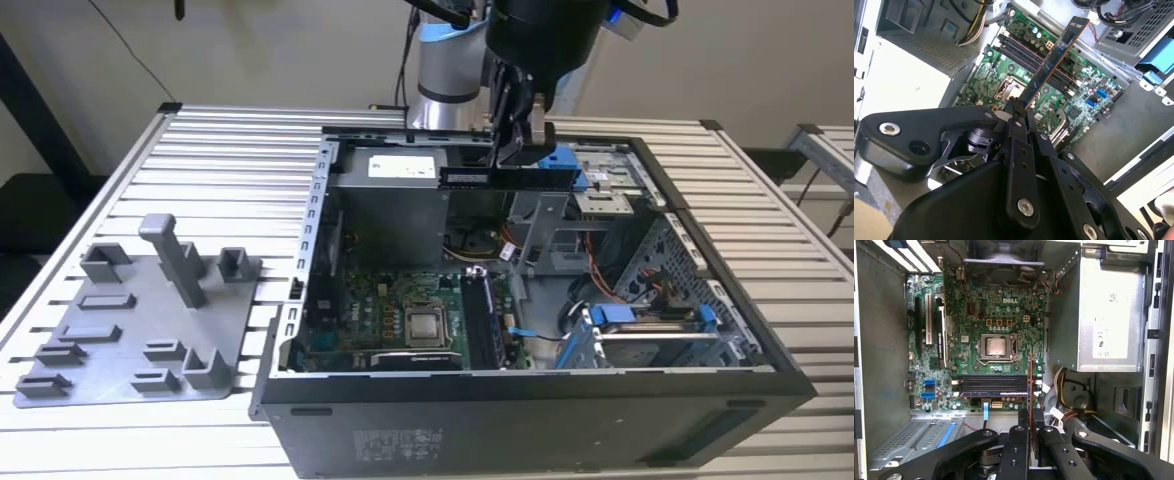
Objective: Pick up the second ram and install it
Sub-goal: 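Insert the second ram into the second slot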
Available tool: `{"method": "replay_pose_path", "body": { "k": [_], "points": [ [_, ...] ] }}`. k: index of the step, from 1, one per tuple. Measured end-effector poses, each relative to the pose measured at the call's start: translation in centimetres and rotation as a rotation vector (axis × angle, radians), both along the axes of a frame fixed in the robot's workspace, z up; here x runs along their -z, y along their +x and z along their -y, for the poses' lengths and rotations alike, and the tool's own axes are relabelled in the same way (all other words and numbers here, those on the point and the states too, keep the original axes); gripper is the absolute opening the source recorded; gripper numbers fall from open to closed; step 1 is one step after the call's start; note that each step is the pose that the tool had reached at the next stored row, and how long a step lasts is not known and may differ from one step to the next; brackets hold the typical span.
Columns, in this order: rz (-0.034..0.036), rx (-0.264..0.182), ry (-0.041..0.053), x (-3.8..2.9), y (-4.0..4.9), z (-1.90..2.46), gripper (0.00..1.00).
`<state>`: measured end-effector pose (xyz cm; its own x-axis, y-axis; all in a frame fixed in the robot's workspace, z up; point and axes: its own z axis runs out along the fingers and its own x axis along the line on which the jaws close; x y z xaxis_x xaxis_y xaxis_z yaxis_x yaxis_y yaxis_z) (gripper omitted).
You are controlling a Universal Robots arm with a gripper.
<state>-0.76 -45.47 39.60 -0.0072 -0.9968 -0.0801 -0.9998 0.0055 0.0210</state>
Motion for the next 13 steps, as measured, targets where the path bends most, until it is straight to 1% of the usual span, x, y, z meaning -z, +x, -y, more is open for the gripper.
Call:
{"method": "replay_pose_path", "body": {
  "k": [3,6,13],
  "points": [
    [0.0,0.008,0.0,0.01,0.01,0.0,0.14],
    [0.0,0.029,-0.0002,0.05,0.01,0.0,0.14],
    [-0.0001,0.128,-0.0001,0.27,0.01,0.0,0.14]
  ]
}}
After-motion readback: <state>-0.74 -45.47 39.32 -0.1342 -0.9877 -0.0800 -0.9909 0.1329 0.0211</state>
